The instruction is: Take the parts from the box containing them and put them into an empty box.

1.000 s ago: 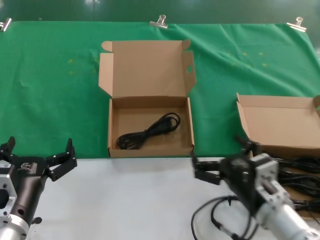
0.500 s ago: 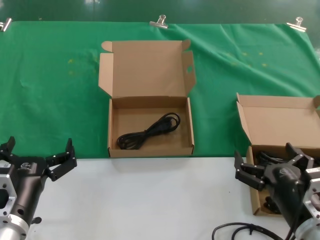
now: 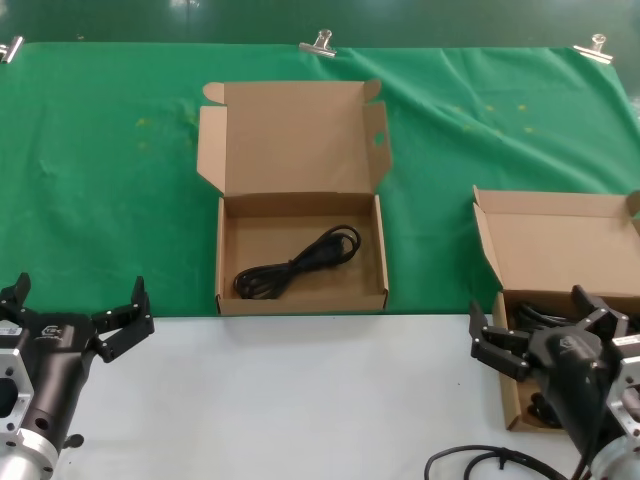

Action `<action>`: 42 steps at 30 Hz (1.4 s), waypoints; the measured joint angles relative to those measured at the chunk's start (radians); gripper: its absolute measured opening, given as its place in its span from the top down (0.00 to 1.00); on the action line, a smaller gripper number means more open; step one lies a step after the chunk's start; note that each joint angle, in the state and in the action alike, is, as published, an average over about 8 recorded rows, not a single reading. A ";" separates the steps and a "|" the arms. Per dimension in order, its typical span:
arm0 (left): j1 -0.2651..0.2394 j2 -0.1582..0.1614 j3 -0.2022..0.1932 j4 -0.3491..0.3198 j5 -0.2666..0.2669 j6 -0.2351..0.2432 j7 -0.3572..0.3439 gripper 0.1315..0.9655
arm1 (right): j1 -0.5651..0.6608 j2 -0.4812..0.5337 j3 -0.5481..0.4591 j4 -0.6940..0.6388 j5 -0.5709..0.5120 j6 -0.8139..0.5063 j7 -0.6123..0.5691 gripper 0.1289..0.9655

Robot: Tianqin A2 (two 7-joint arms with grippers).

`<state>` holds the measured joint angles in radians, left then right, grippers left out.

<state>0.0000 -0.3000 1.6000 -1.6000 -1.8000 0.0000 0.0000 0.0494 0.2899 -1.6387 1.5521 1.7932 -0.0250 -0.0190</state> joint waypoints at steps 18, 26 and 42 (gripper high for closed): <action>0.000 0.000 0.000 0.000 0.000 0.000 0.000 0.00 | 0.000 0.000 0.000 0.000 0.000 0.000 0.000 0.00; 0.000 0.000 0.000 0.000 0.000 0.000 0.000 0.00 | 0.000 0.000 0.000 0.000 0.000 0.000 0.000 0.00; 0.000 0.000 0.000 0.000 0.000 0.000 0.000 0.00 | 0.000 0.000 0.000 0.000 0.000 0.000 0.000 0.00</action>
<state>0.0000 -0.3000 1.6000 -1.6000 -1.8000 0.0000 0.0000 0.0494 0.2899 -1.6387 1.5521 1.7932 -0.0250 -0.0191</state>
